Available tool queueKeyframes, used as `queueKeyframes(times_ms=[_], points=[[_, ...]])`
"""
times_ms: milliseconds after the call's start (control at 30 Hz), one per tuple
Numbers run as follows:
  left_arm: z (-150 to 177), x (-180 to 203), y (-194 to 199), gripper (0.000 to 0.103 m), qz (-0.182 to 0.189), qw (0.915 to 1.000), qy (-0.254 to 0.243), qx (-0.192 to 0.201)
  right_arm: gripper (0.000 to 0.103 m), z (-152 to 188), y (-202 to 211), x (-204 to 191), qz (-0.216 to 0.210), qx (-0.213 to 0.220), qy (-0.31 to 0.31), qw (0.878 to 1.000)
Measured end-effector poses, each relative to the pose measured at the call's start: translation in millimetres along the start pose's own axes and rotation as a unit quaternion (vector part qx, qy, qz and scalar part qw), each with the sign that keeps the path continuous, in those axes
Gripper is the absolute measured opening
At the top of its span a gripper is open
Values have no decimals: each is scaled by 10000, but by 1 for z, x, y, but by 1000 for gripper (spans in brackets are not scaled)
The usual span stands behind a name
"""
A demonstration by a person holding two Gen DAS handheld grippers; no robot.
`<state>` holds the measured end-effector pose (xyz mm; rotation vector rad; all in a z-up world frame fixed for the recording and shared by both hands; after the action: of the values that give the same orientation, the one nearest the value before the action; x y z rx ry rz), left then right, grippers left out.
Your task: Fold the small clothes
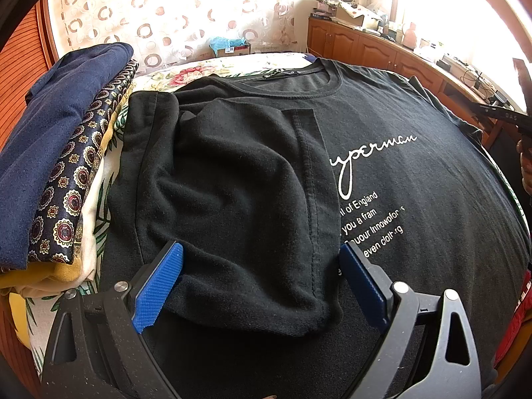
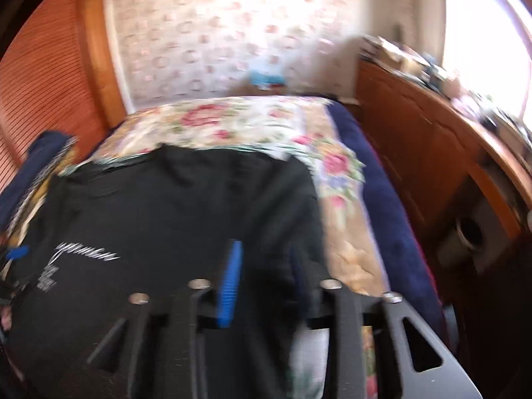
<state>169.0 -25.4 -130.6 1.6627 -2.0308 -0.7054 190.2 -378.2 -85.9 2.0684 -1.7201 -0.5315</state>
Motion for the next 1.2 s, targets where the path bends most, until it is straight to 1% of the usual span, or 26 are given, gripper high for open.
queueKeyframes(times_ms=[33, 100, 200, 267, 333, 367, 400, 433, 467, 500, 567, 600, 633, 733, 833, 900, 933, 1000, 1100, 1200], points=[[0, 0, 0, 95, 1, 10000, 1, 0, 44, 2, -2, 8, 126, -55, -121, 9998], [0, 0, 0, 95, 1, 10000, 1, 0, 44, 7, -12, 25, 283, -248, -347, 9987], [0, 0, 0, 95, 0, 10000, 1, 1, 44, 20, -23, 44, 251, -528, -835, 9948], [0, 0, 0, 95, 1, 10000, 1, 1, 44, 28, -31, 57, 143, -748, -1272, 9890], [0, 0, 0, 95, 1, 10000, 0, 1, 44, 26, -40, 69, -21, -787, -1605, 9839], [0, 0, 0, 95, 0, 10000, 1, 1, 42, 27, -41, 71, -80, -799, -1689, 9824], [0, 0, 0, 95, 1, 10000, 1, 1, 38, 25, -41, 71, -121, -804, -1709, 9819], [0, 0, 0, 95, 1, 10000, 2, 1, 27, 25, -41, 70, -224, -794, -1693, 9821], [0, 0, 0, 95, 1, 10000, 2, 1, 17, 24, -41, 68, -319, -794, -1664, 9823], [0, 0, 0, 95, 1, 10000, 1, 2, 13, 21, -40, 67, -367, -790, -1599, 9833], [0, 0, 0, 95, 2, 10000, 2, 2, 6, 19, -35, 65, -223, -733, -1295, 9886], [0, 0, 0, 95, 2, 10000, 1, 1, 6, 17, -30, 69, -172, -670, -1145, 9910], [0, 0, 0, 95, 2, 10000, 2, 1, 5, 15, -18, 62, -115, -577, -998, 9933], [0, 0, 0, 95, 2, 10000, 1, 1, 5, 6, -8, 45, 69, -185, -521, 9984], [0, 0, 0, 95, 2, 10000, 2, 1, 5, -10, 5, 17, -88, 240, -25, 9997], [0, 0, 0, 95, 2, 10000, 2, 1, 5, -15, 12, -5, -210, 365, 326, 9986], [0, 0, 0, 95, 2, 10000, 2, 2, 5, -16, 15, -18, -343, 402, 473, 9975], [0, 0, 0, 95, 2, 10000, 3, 2, 5, -11, 18, -43, -617, 364, 747, 9946], [0, 0, 0, 95, 3, 10000, 3, 3, 5, 11, 13, -69, -915, 81, 964, 9911], [0, 0, 0, 95, 3, 10000, 3, 2, 5, 36, 5, -76, -1053, -237, 968, 9894]])
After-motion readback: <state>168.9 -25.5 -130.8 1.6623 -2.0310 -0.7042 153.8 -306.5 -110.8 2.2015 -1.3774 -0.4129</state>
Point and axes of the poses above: each gripper's, at about its wrist camera, not at the fingertips, and y roughly against the way its jaws point, x to its right, z to its underside, the point moved 2 cm from there along -y, roughly the way its jaws point, and after that the axes turned 14 degrees about x, right-handed, at the moved point
